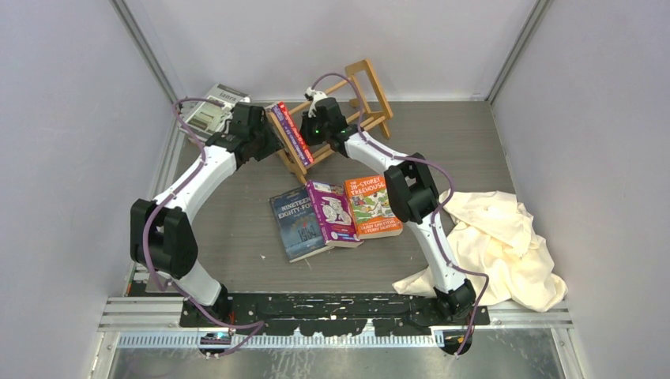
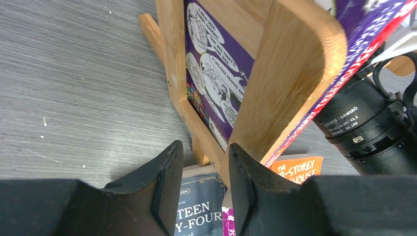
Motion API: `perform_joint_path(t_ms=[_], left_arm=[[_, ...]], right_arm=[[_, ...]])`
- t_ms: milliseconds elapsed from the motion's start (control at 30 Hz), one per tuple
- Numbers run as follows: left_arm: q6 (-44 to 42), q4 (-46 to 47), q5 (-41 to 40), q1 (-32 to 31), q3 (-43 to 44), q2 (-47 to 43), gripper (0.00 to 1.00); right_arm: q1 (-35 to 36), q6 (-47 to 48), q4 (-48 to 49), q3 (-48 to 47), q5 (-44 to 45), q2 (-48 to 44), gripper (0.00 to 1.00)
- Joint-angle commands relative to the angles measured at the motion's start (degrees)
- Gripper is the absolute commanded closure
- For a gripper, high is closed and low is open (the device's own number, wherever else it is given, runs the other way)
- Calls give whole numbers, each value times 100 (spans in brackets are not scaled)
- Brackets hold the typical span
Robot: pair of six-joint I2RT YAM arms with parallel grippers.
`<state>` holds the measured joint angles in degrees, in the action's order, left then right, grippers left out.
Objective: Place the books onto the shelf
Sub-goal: Adjust the book on the shelf.
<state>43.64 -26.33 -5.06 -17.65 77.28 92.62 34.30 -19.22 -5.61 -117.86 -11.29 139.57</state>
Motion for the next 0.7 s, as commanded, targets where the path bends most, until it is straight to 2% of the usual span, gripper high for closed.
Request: perform_joint_path(t_ms=[0, 167, 400, 667], left_arm=[[-103, 308, 135, 16, 279, -11, 60], [-99, 281, 129, 16, 262, -65, 61], [-110, 162, -22, 15, 221, -233, 60], [-68, 95, -133, 16, 151, -429, 59]], right_arm=[[82, -90, 175, 2, -645, -297, 94], [84, -81, 181, 103, -701, -360, 94], [54, 108, 105, 332, 240, -609, 85], [-30, 199, 26, 422, 694, -829, 66]])
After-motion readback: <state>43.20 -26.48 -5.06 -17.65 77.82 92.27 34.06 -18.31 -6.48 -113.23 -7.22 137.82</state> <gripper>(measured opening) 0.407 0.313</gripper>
